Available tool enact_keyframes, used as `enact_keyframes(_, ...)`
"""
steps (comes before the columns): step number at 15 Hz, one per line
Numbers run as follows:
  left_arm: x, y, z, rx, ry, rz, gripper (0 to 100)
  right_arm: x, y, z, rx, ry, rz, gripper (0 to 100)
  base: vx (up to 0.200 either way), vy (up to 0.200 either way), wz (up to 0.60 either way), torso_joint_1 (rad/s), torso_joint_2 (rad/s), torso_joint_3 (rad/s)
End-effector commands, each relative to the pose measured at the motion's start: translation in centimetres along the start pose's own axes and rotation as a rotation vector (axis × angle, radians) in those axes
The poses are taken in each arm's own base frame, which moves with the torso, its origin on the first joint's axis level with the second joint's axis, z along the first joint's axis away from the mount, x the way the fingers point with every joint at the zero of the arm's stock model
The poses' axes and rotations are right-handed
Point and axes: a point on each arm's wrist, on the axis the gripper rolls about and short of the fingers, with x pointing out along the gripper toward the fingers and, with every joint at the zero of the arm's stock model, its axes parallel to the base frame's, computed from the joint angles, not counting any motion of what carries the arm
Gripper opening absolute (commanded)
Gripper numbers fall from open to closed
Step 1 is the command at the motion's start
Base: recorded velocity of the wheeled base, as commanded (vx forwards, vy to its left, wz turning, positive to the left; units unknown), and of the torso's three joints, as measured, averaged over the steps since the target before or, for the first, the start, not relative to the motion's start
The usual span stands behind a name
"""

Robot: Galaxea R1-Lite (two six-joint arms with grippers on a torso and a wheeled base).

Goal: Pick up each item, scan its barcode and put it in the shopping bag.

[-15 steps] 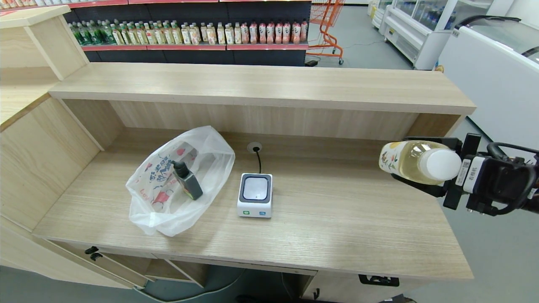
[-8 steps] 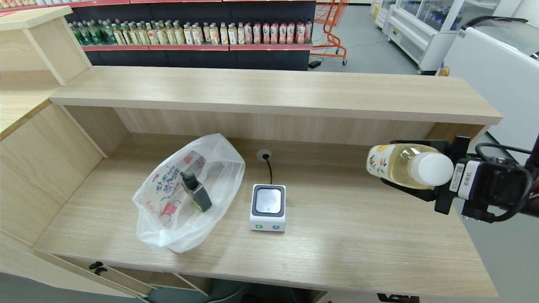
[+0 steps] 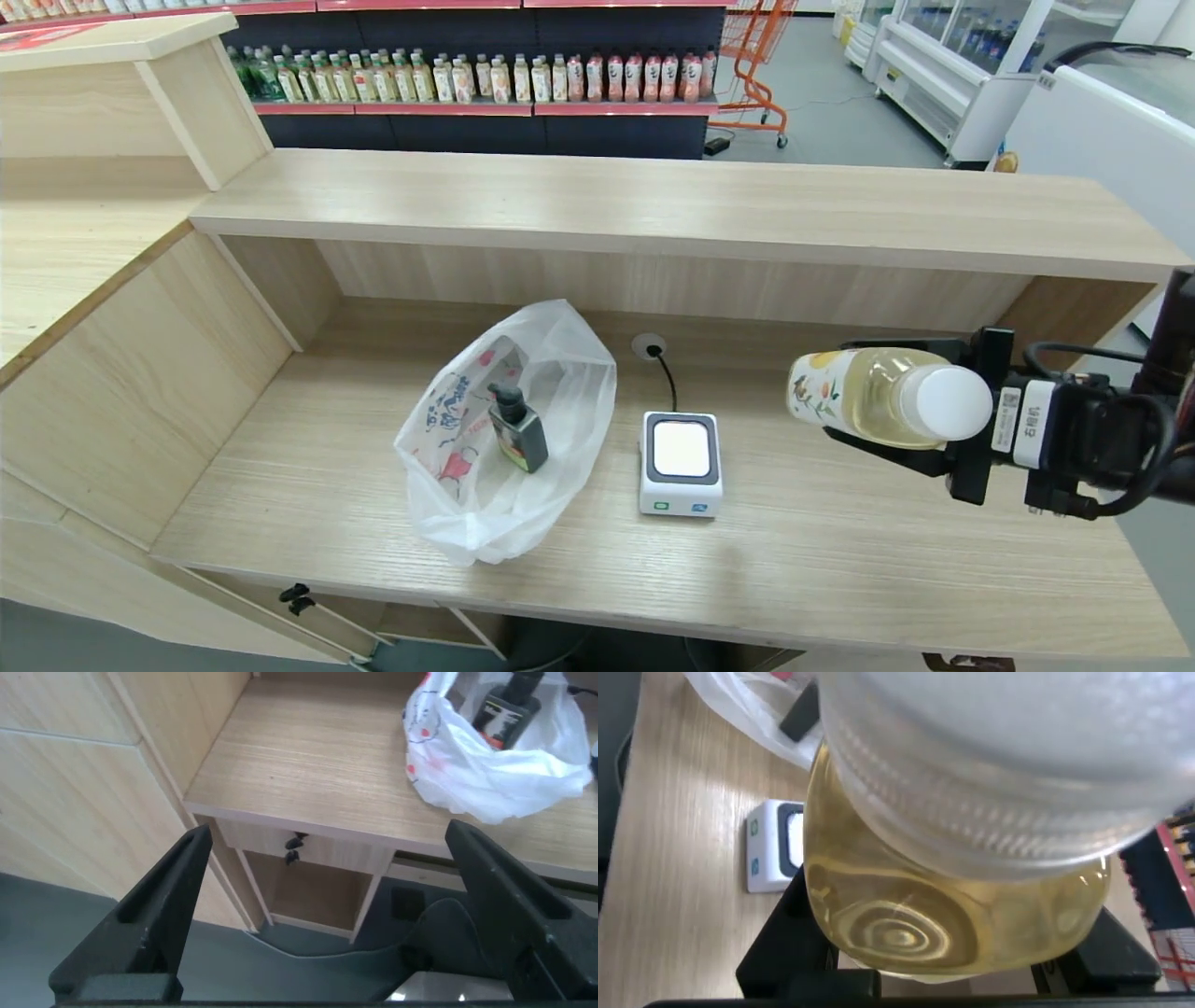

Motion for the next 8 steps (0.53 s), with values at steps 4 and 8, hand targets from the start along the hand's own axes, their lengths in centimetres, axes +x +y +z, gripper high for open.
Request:
enact_keyframes(4, 0.0, 0.0, 0.0, 0.000, 0.000, 0.000, 100, 1.2, 1.7, -2.8, 0.082, 0.020, 0.077, 0, 0.000, 0.000, 0.00, 0.000, 0.00, 0.000)
enact_keyframes(8, 0.0, 0.0, 0.0, 0.000, 0.000, 0.000, 100, 2.3, 2.8, -4.4, 0.136, -0.022, 0.144, 0, 0.000, 0.000, 0.00, 0.000, 0.00, 0.000)
